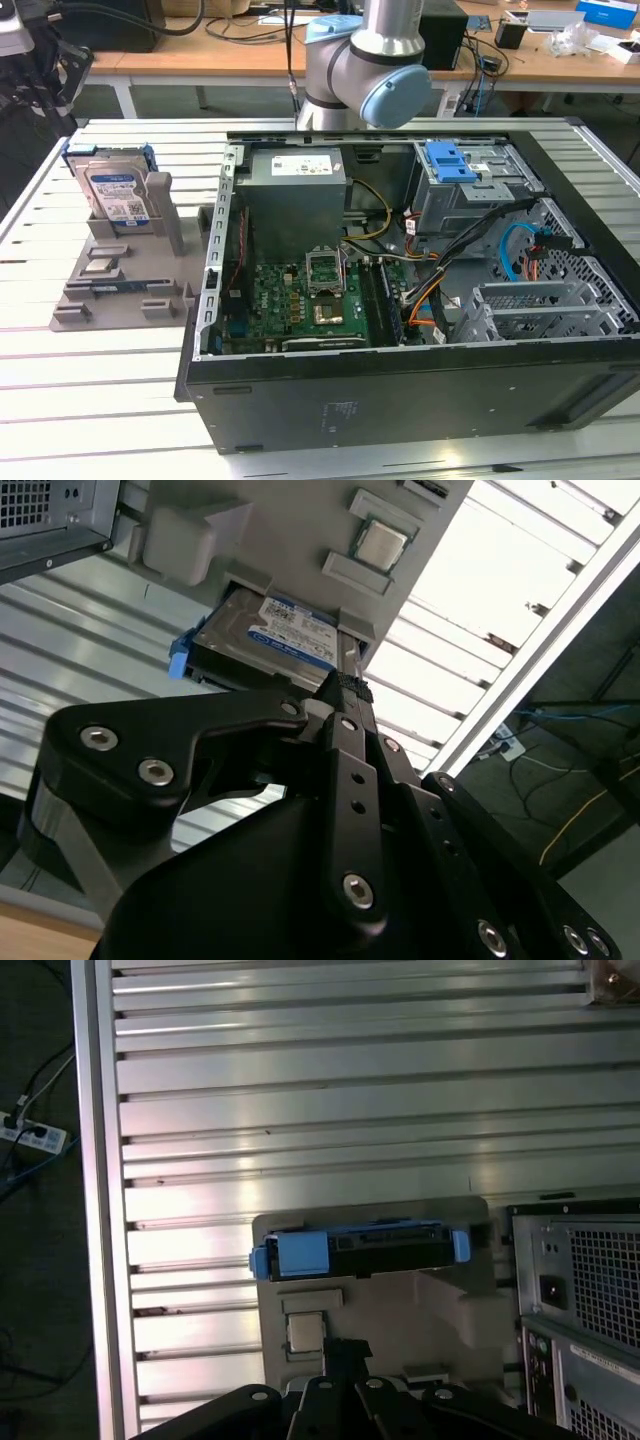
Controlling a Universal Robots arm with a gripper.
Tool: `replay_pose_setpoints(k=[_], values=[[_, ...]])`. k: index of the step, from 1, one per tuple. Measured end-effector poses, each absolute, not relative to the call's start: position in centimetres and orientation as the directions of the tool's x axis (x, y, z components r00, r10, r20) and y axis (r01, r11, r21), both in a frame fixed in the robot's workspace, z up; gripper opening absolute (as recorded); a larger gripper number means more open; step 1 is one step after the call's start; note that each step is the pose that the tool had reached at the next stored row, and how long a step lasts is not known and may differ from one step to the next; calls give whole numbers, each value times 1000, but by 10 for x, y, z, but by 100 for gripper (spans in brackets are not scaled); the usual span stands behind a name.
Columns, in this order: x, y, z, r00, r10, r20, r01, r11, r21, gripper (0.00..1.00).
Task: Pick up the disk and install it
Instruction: 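Reach for the disk, then pick up the disk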
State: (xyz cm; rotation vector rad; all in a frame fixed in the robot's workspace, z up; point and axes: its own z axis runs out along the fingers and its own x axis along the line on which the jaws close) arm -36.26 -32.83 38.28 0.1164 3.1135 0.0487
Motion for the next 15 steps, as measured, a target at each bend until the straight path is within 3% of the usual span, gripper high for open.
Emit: replay_pose_setpoints(k=[15], values=[[-364,-325,381,-997,75,-24,74,997,32,11]])
